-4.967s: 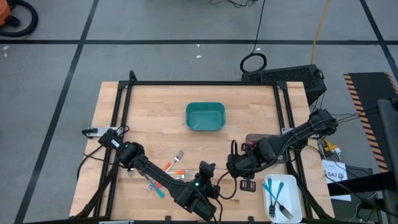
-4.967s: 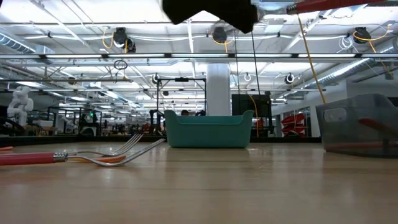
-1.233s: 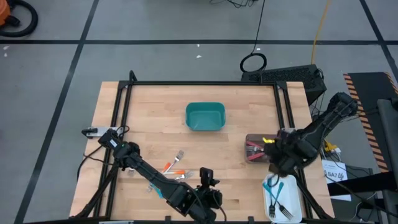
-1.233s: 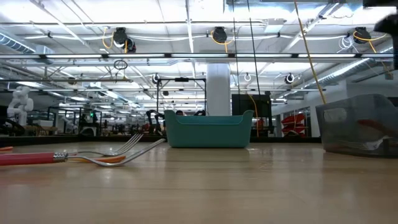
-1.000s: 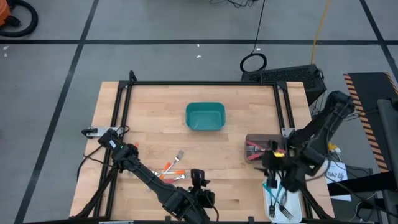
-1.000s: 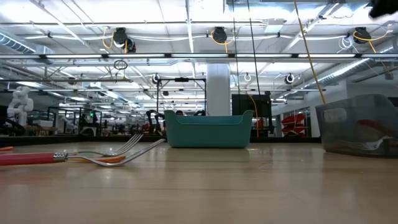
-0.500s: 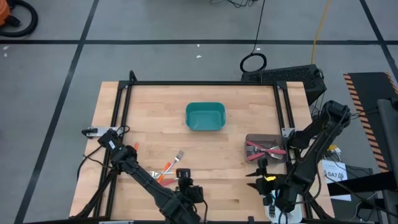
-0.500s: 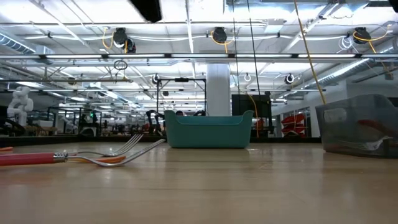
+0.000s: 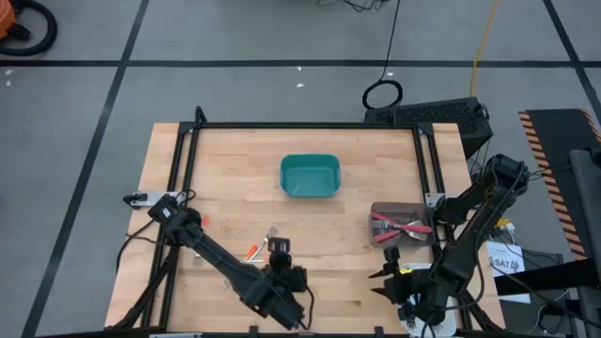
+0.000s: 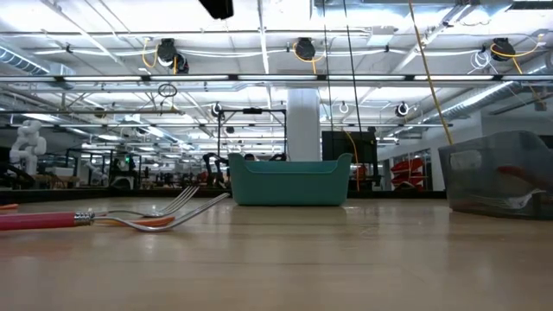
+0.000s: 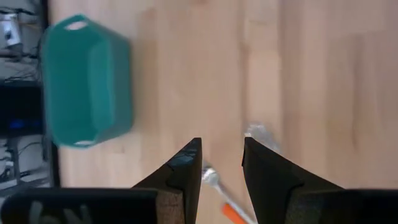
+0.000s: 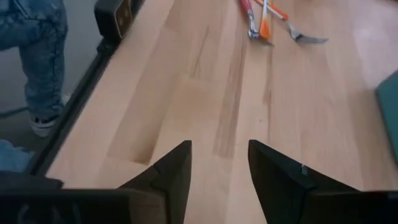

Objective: Sort silverware by color (type)
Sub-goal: Put the pink fork into the black bin

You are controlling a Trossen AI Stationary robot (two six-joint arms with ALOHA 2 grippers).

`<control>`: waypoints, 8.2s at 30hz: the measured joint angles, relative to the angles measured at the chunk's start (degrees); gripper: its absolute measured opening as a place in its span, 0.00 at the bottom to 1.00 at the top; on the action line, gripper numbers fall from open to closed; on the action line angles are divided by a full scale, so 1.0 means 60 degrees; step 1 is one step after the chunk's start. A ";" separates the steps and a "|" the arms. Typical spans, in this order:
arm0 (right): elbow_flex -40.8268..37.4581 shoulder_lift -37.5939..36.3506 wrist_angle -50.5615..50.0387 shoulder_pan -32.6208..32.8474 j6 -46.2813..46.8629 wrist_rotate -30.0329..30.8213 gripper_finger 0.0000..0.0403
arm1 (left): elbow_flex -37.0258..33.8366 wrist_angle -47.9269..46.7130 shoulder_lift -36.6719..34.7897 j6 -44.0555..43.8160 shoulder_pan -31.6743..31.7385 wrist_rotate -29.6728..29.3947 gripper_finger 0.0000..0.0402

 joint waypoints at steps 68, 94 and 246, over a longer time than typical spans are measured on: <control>0.0075 0.0000 -0.0045 -0.0146 -0.0381 0.0727 0.37 | -1.0898 1.0294 -0.2749 -0.4041 -0.1203 -0.0064 0.11; 0.0073 0.0001 -0.0012 -0.0270 -0.0251 0.1146 0.37 | -0.6823 0.9936 -0.2711 0.1268 -0.0459 -0.3701 0.11; 0.3514 -0.1938 -1.0371 -0.3836 0.4153 -0.2943 0.08 | -0.6814 1.3566 -0.2576 0.2068 0.0120 -0.2821 0.10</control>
